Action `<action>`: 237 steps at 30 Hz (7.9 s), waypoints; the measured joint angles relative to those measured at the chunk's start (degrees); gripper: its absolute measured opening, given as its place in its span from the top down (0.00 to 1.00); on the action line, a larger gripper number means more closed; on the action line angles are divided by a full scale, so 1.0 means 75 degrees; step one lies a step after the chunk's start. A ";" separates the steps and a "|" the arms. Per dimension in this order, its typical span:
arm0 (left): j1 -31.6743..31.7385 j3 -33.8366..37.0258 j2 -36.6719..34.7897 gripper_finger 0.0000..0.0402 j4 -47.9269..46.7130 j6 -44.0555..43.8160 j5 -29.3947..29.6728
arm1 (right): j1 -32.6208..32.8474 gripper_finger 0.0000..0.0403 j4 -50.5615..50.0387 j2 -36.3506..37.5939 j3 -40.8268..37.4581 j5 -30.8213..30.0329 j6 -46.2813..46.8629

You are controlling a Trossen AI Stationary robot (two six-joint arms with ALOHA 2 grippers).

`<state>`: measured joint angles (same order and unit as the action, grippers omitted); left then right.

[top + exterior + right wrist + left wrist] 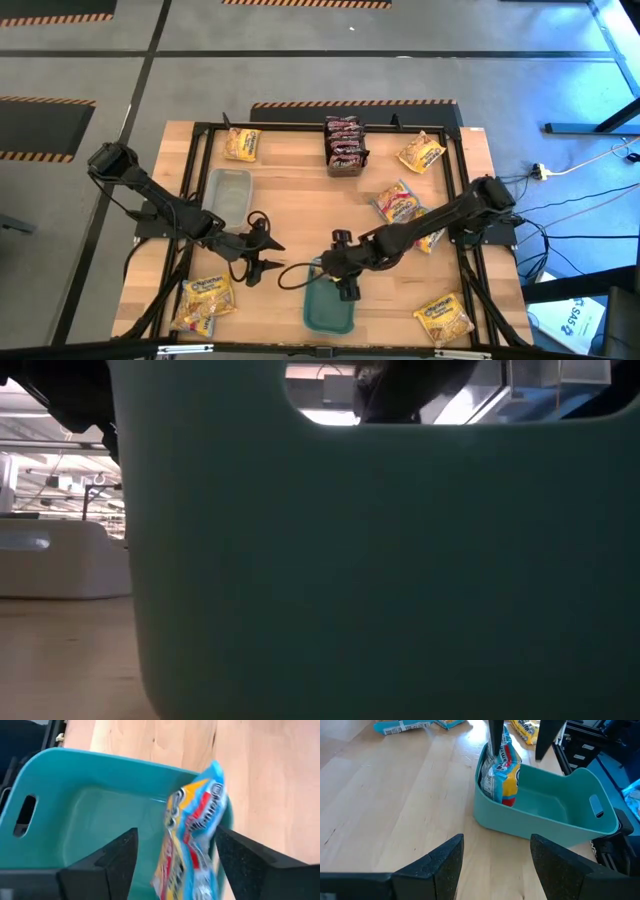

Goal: Sort Maruchan noodles
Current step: Put the blue noodle pack into the blue bin

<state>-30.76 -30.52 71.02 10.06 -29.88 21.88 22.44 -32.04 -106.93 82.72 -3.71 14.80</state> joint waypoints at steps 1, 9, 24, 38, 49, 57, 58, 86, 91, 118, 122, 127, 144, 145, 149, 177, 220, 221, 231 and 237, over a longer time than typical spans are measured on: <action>0.0000 0.0000 0.0000 0.44 -0.0002 -0.0001 0.0001 | 0.0000 0.38 -0.0123 0.0105 0.0011 -0.0039 -0.0025; 0.0000 0.0000 0.0000 0.44 0.0003 -0.0001 0.0018 | 0.0002 0.42 -0.0891 0.1324 -0.0671 -0.1044 -0.0197; 0.0015 0.0000 0.0000 0.44 0.0019 0.0005 0.0643 | -0.2006 0.52 -0.1086 0.4624 -0.5326 -0.2161 0.3318; 0.0073 0.0000 0.0000 0.44 0.0036 -0.0061 0.0875 | -0.3818 0.64 0.0022 0.4374 -0.6497 -0.1104 0.4059; 0.0213 0.0000 0.0013 0.44 0.0018 -0.0004 0.0888 | -0.3794 0.65 0.2652 0.3454 -0.6494 -0.0369 0.1065; 0.0680 0.0006 0.0728 0.44 0.0226 0.0005 0.0827 | -0.3791 0.65 0.4690 0.2548 -0.6484 0.0038 -0.0300; 0.0771 0.0006 0.0832 0.44 0.0363 0.0041 0.0755 | -0.3791 0.65 0.4859 0.2454 -0.6478 0.0059 -0.0467; 0.4655 -0.0006 0.2776 0.44 0.3868 0.2256 -0.1918 | -0.3491 0.65 0.3441 0.3293 -0.6262 -0.0618 -0.0676; 0.4856 -0.0226 0.3872 0.44 0.4756 0.2205 -0.2425 | -0.3496 0.65 0.5134 0.3801 -0.7383 -0.0290 0.1004; 0.5041 -0.0953 0.4637 0.44 0.4564 0.3070 -0.2778 | -0.3949 0.26 0.8017 0.2709 -0.8489 0.0552 0.5363; 0.5120 -0.0953 0.4700 0.44 0.4457 0.3073 -0.2718 | -0.3955 0.26 0.8116 0.2200 -0.8130 0.0402 0.5119; 0.5165 -0.0944 0.5308 0.44 0.4586 0.3055 -0.2677 | -0.3960 0.26 0.8884 0.1704 -0.8000 0.0398 0.5048; 0.5167 -0.0950 0.5855 0.44 0.5235 0.2864 -0.2864 | -0.3949 0.25 0.9074 0.1216 -0.6976 0.0525 0.4347; 0.5167 -0.0950 0.5855 0.44 0.5235 0.2862 -0.2866 | -0.3949 0.25 0.9143 0.1177 -0.6948 0.0531 0.4281; 0.5136 -0.0950 0.5858 0.44 0.5268 0.2864 -0.2861 | -0.3948 0.25 0.9566 0.1051 -0.6796 0.0703 0.4067; 0.4608 -0.0933 0.4793 0.44 0.3512 0.2577 -0.2810 | -0.3937 0.78 0.9088 0.1546 -0.6497 0.0913 0.1924; -0.0746 -0.0924 0.2296 0.44 0.3264 0.2208 0.0782 | 0.0078 0.76 0.4629 0.3006 -0.3296 -0.0585 0.0013; -0.0749 -0.0924 0.2296 0.44 0.3266 0.2208 0.0779 | 0.0173 0.76 0.4634 0.2912 -0.3230 -0.0584 0.0069; -0.0736 -0.0924 0.2300 0.44 0.3224 0.2081 0.0816 | 0.0777 0.76 0.3550 0.1860 -0.2785 -0.0493 0.0375; -0.0671 -0.0924 0.2299 0.44 0.3181 0.2062 0.0832 | 0.0814 0.76 0.3485 0.1472 -0.2772 -0.0436 0.0079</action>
<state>-35.79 -37.45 88.27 33.91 -14.41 28.12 28.54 -5.90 -95.89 61.93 -6.98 15.39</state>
